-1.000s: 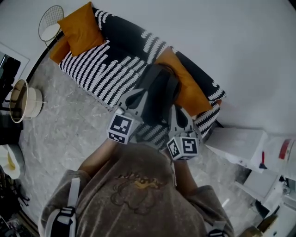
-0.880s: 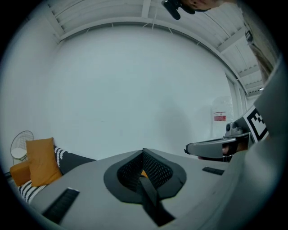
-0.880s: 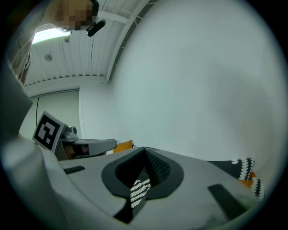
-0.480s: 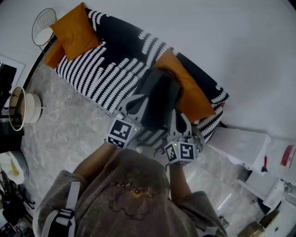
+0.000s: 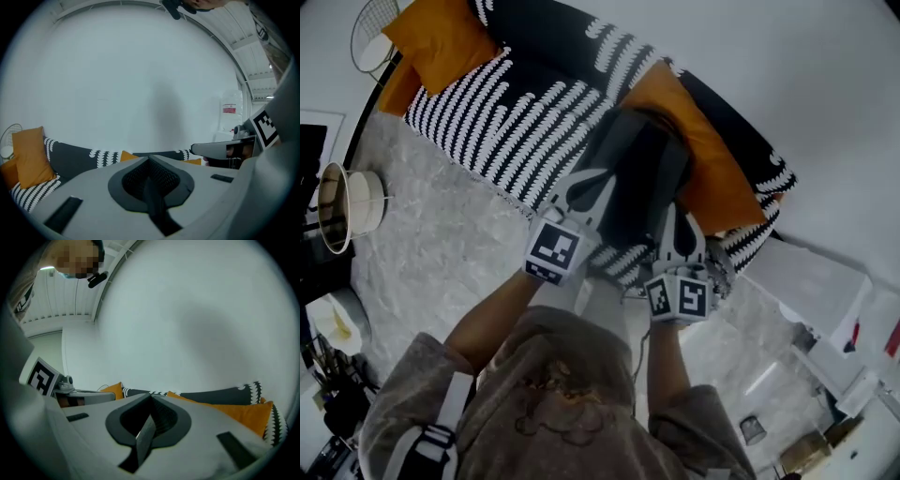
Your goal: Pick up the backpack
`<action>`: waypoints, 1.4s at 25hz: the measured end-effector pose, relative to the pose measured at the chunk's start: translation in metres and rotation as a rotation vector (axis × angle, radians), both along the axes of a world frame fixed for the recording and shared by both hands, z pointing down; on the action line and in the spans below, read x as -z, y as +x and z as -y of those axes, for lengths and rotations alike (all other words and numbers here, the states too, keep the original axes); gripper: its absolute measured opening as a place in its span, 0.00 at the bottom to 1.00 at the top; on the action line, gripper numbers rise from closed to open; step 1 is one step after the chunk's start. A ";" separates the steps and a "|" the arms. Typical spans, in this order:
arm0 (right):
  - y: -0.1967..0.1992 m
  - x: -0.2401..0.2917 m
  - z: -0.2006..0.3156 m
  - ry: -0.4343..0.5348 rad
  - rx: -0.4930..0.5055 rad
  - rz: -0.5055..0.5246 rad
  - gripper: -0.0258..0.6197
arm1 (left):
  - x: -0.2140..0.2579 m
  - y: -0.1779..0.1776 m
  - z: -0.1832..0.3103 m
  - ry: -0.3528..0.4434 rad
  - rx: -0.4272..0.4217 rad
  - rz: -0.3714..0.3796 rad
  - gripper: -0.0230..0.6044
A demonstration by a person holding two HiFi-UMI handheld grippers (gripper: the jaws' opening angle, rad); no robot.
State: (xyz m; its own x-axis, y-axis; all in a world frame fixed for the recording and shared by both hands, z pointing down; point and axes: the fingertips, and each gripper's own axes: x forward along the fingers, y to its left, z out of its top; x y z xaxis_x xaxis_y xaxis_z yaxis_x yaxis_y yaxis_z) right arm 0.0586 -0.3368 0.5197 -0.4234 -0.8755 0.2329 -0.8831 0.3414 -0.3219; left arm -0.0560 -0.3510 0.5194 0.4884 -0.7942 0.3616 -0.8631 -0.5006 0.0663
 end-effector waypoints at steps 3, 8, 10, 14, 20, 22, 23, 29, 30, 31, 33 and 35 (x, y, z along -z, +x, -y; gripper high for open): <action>0.007 -0.020 0.005 -0.017 -0.020 -0.004 0.05 | -0.020 0.002 0.006 -0.018 0.000 0.005 0.04; 0.008 -0.033 0.011 -0.035 -0.043 -0.026 0.07 | -0.042 0.004 0.009 -0.084 -0.012 0.008 0.18; 0.005 -0.043 0.013 -0.069 -0.040 -0.039 0.40 | -0.052 0.006 0.011 -0.118 -0.012 0.001 0.39; 0.003 -0.068 0.017 -0.141 -0.036 -0.077 0.58 | -0.070 0.005 0.018 -0.160 0.013 0.009 0.67; 0.003 -0.109 0.019 -0.220 -0.026 -0.111 0.59 | -0.106 0.003 0.023 -0.220 0.010 0.045 0.69; 0.007 -0.124 0.022 -0.245 -0.032 -0.126 0.59 | -0.120 0.003 0.027 -0.239 0.008 0.057 0.69; 0.009 -0.132 0.024 -0.256 -0.037 -0.138 0.59 | -0.128 0.003 0.030 -0.250 0.007 0.064 0.69; 0.018 -0.191 0.038 -0.345 -0.044 -0.220 0.60 | -0.182 0.001 0.048 -0.328 0.028 0.115 0.69; 0.021 -0.200 0.039 -0.358 -0.050 -0.236 0.60 | -0.191 0.001 0.052 -0.339 0.038 0.123 0.69; 0.023 -0.208 0.041 -0.369 -0.058 -0.251 0.60 | -0.200 0.001 0.055 -0.347 0.051 0.132 0.69; 0.026 -0.224 0.043 -0.391 -0.066 -0.274 0.60 | -0.220 0.001 0.060 -0.361 0.066 0.158 0.69; 0.026 -0.239 0.042 -0.419 -0.063 -0.291 0.60 | -0.235 0.002 0.063 -0.380 0.069 0.182 0.69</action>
State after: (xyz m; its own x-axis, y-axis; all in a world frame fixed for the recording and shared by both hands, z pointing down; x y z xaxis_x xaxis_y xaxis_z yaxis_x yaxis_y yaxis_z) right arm 0.0849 -0.3790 0.7582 -0.2378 -0.7038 0.6695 -0.9713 0.1788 -0.1571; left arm -0.0536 -0.4138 0.7549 0.3404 -0.6167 0.7098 -0.9083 -0.4108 0.0786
